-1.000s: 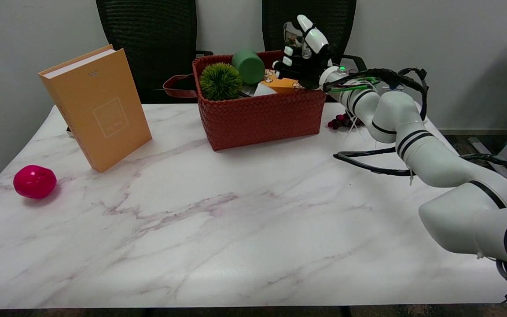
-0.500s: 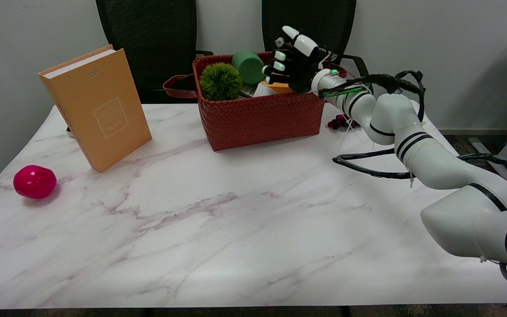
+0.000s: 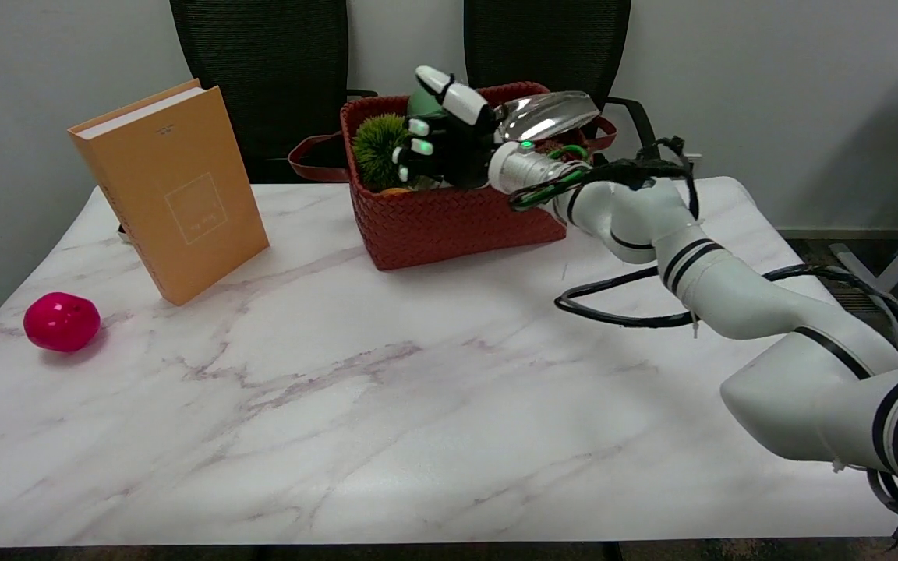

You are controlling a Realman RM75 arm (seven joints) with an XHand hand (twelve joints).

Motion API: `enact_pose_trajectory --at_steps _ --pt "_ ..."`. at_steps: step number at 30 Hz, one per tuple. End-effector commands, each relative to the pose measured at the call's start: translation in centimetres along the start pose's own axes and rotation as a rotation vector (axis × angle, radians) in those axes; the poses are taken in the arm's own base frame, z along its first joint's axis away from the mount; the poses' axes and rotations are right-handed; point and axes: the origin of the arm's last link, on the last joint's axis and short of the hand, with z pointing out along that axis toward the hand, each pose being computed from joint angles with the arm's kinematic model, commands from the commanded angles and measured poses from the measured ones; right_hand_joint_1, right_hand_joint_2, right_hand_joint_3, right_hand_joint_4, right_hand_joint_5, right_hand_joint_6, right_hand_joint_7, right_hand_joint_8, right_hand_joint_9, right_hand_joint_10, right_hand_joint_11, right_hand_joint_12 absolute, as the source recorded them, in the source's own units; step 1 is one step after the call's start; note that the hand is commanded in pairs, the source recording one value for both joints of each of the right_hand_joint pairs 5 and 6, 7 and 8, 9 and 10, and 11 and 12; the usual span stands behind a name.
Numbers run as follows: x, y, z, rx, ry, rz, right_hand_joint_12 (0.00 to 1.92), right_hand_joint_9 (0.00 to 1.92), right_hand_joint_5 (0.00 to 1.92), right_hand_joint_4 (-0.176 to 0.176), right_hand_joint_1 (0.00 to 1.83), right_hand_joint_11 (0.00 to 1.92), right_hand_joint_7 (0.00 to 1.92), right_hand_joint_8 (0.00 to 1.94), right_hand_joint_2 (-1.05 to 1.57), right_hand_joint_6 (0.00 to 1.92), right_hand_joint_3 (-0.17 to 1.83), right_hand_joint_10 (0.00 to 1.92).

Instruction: Place the stainless steel scoop into the brown storage basket.

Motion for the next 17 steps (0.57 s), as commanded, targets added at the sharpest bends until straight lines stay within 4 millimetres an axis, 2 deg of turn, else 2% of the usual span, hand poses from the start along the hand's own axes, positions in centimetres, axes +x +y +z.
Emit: enact_pose_trajectory --at_steps 1,8,17 --pt "-6.9 0.1 3.5 -0.060 -0.129 -0.015 1.30 1.15 1.54 0.000 0.13 1.30 1.64 1.64 1.13 1.54 -0.17 1.15" --pt "-7.8 -4.7 4.5 0.058 -0.096 -0.064 1.26 1.11 1.44 0.000 0.23 1.26 1.59 1.59 0.96 1.44 -0.17 1.11" --pt "-8.3 -13.8 3.4 0.248 -0.096 -0.163 1.25 1.08 1.41 0.000 0.26 1.25 1.56 1.56 0.90 1.41 -0.17 1.08"
